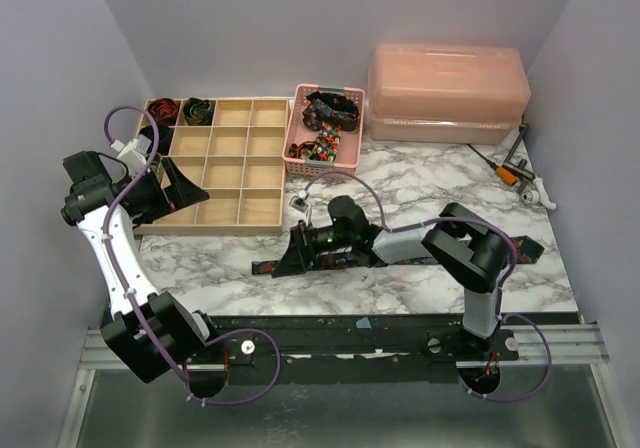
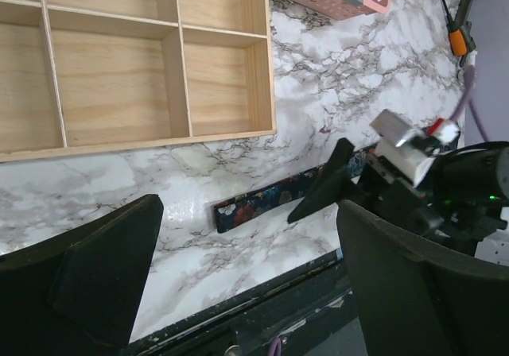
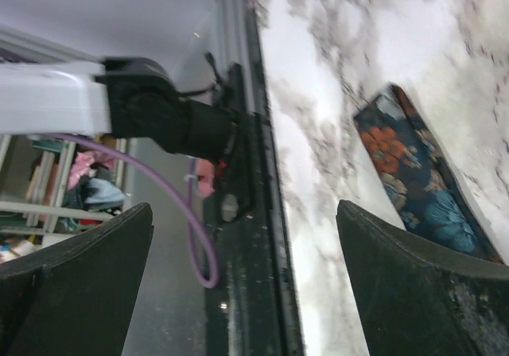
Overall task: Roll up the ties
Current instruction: Flatten out the tie at the center of the board.
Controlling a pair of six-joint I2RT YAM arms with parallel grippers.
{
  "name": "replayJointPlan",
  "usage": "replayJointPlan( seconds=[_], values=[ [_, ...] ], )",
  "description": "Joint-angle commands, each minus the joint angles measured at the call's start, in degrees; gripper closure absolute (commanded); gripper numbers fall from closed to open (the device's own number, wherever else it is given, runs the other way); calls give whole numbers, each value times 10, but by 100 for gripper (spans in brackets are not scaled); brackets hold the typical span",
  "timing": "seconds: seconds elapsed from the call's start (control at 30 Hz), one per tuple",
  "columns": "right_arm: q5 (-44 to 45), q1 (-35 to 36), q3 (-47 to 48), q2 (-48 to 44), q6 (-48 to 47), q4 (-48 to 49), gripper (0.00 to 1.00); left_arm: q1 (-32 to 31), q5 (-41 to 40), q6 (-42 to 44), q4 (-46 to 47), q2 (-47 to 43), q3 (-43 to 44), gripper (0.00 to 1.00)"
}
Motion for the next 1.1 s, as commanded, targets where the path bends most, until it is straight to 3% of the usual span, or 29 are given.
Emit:
replayJointPlan(
  seconds=[0.0,0.2,0.47,0.6,0.7,0.87,0.97,1.07],
  values=[
    [-41,-29,-11,-56,39,-14,0,3,6,10,-2,6,17,2],
    [-30,-45,-58,-55,-11,-39,0,2,5,14,-2,16,23,2],
    [-35,-69,-95,14,-48,-23,0,2,-3,31,-14,19,25,1],
    [-63,-68,-75,-21,-48,-35,0,-4,2,36,-6,18,29,1],
    [-117,-69,-5,-71,-128,-151,0,-27,-21,84,-4,17,37,2],
    [-128,-91,137,-134,-452,-552,0,-105,-96,192,-8,13,37,2],
    [-126,-151,172,-152,-590,-743,0,-175,-123,284,-12,-11,26,1],
    [-84,-226,164,-177,-718,-874,2,-237,-117,396,4,-59,-27,1]
  ],
)
